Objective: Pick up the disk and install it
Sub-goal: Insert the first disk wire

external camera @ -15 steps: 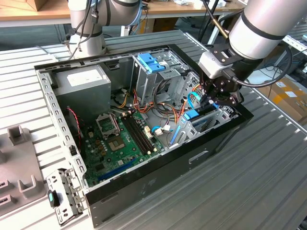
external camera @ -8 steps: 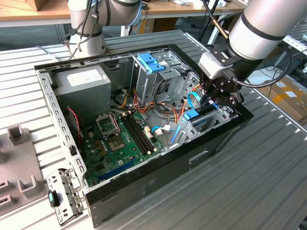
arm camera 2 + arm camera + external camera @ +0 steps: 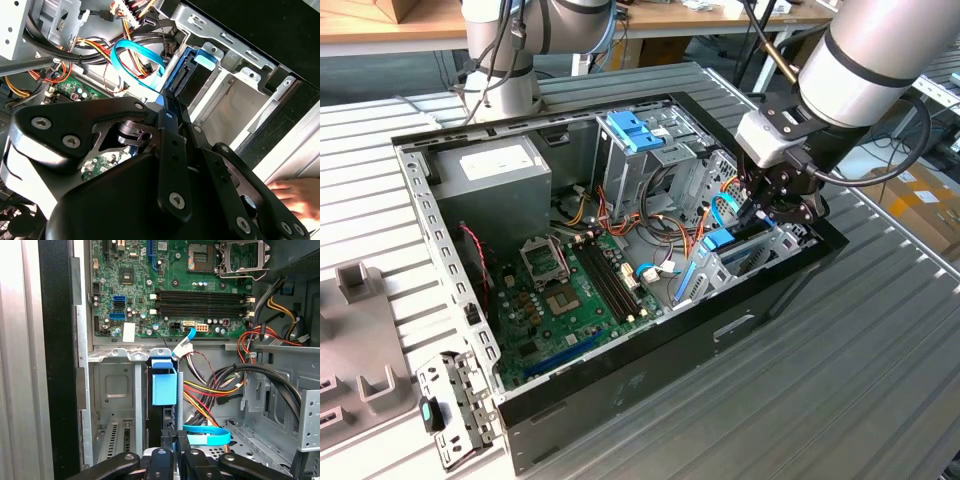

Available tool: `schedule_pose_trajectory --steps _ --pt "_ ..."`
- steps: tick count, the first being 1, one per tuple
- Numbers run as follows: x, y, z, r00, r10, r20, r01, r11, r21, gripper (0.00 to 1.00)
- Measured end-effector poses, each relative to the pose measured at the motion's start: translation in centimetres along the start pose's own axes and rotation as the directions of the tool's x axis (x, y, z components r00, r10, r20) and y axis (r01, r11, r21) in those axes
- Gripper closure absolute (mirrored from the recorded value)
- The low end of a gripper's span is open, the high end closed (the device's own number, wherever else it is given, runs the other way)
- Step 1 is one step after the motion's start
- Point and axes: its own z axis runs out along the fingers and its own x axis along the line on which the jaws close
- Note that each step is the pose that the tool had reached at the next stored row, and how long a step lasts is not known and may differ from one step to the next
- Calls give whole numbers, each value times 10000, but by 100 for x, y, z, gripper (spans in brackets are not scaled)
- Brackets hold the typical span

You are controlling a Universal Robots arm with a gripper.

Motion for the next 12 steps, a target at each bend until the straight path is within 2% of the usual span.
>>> schedule_pose_trajectory --steps 9,11,12 --pt "-6 1 6 10000 1 8 -1 10000 0 84" --pt "-7 1 6 10000 5 62 -6 10000 3 84" --pt "-7 1 7 10000 6 62 -6 10000 3 84"
